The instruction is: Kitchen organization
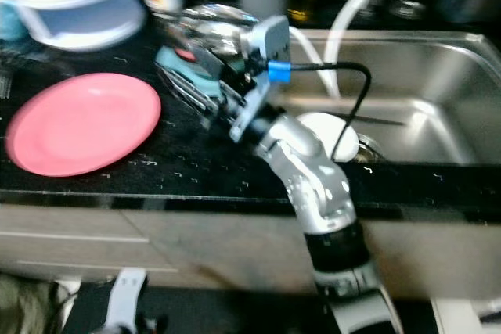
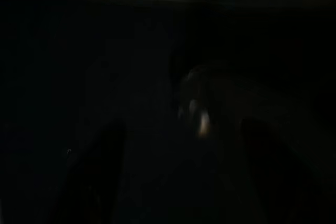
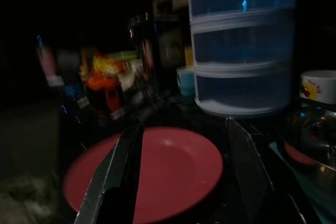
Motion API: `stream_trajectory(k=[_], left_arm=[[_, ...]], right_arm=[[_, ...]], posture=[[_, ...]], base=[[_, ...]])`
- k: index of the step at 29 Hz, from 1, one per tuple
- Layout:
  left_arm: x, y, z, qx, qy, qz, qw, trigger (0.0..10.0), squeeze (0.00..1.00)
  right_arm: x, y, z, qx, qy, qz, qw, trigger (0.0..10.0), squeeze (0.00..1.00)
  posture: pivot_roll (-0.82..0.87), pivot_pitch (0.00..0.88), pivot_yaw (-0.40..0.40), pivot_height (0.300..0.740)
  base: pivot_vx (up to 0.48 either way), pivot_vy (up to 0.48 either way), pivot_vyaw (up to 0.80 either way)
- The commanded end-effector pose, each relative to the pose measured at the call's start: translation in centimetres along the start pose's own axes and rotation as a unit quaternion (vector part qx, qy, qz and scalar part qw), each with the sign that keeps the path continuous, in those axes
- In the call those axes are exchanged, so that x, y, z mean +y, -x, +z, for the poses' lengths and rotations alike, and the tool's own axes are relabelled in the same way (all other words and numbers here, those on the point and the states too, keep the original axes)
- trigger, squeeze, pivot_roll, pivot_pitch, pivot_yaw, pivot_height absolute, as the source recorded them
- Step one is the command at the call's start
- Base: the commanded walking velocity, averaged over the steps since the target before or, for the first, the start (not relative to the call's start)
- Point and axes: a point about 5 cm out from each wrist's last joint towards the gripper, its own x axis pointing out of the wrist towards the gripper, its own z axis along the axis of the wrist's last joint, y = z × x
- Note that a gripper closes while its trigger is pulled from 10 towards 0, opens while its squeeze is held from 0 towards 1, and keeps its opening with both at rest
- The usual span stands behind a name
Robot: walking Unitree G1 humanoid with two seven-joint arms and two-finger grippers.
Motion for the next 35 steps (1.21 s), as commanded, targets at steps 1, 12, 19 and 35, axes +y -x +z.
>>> stream_trajectory(k=[1, 12, 19, 35], left_arm=[[0.6, 0.2, -0.5, 0.011, -0.009, 0.009, 1.0, 10.0, 0.0], [0.5, 0.2, -0.5, 0.011, -0.008, 0.012, 1.0, 10.0, 0.0], [0.5, 0.2, -0.4, 0.009, -0.007, 0.012, 1.0, 10.0, 0.0], [0.5, 0.2, -0.4, 0.008, -0.009, 0.011, 1.0, 10.0, 0.0]], right_arm=[[1.0, -0.5, -0.4, 0.011, 0.013, 0.024, 1.0, 10.0, 0.0], [0.7, 0.0, -0.2, 0.028, 0.062, 0.051, 0.996, 10.0, 0.0], [1.2, 0.1, -0.2, 0.051, 0.097, 0.082, 0.991, 10.0, 0.0], [1.8, 0.0, -3.4, 0.233, 0.328, 0.175, 0.898, 10.0, 0.0]], posture=[[0.02, 0.112, 0.014, 0.74], [0.02, 0.096, 0.013, 0.74], [0.02, 0.102, 0.012, 0.74], [0.02, 0.115, 0.012, 0.74]], base=[[0.0, 0.0, 0.73], [0.0, 0.0, 0.73], [0.0, 0.0, 0.52], [0.0, 0.0, 0.0]])
